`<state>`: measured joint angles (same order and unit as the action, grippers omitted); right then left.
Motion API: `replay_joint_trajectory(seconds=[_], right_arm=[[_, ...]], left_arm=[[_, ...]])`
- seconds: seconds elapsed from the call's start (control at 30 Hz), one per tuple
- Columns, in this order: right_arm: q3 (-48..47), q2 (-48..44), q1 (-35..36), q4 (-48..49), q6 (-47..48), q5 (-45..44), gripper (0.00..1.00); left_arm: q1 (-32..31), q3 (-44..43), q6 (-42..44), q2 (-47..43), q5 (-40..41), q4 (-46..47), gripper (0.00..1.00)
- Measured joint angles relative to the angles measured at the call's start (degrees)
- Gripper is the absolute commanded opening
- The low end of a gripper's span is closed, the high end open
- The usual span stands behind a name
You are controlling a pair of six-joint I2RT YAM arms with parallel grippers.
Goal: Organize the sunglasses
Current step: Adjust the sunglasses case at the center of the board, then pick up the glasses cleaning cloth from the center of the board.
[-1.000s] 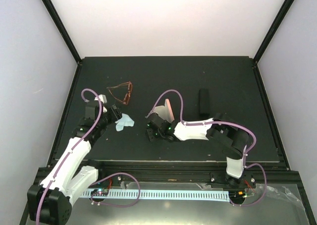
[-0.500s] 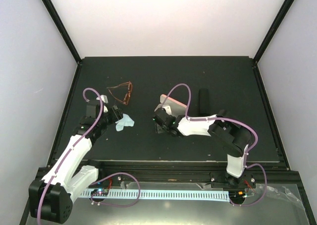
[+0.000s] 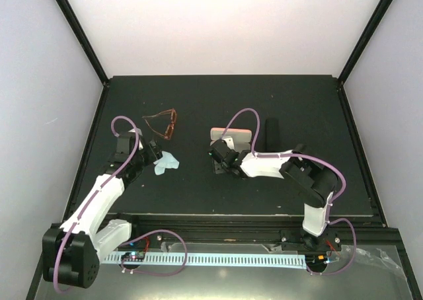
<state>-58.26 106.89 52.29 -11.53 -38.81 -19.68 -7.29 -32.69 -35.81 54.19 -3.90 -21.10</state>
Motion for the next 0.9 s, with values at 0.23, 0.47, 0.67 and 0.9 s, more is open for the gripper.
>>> replay_joint_trajectory(seconds=[0.23,0.47,0.67,0.9], right_arm=[[2.73,-2.6,0.76,2.97,3.17,8.07,0.56],[2.67,-2.6,3.74,5.64,4.92,14.75,0.52],[2.45,-2.6,4.02,6.03,5.31,16.31,0.51],[2.34,-2.6,3.98,5.97,5.31,16.41,0.49]], left_arm=[[2.38,1.01,-0.2,7.52,1.33,0.83,0.57],[2.8,3.98,-1.11,15.52,1.97,7.82,0.49],[2.84,4.04,-1.9,23.21,2.45,14.64,0.45],[3.5,1.99,-3.76,28.11,1.49,19.32,0.1]])
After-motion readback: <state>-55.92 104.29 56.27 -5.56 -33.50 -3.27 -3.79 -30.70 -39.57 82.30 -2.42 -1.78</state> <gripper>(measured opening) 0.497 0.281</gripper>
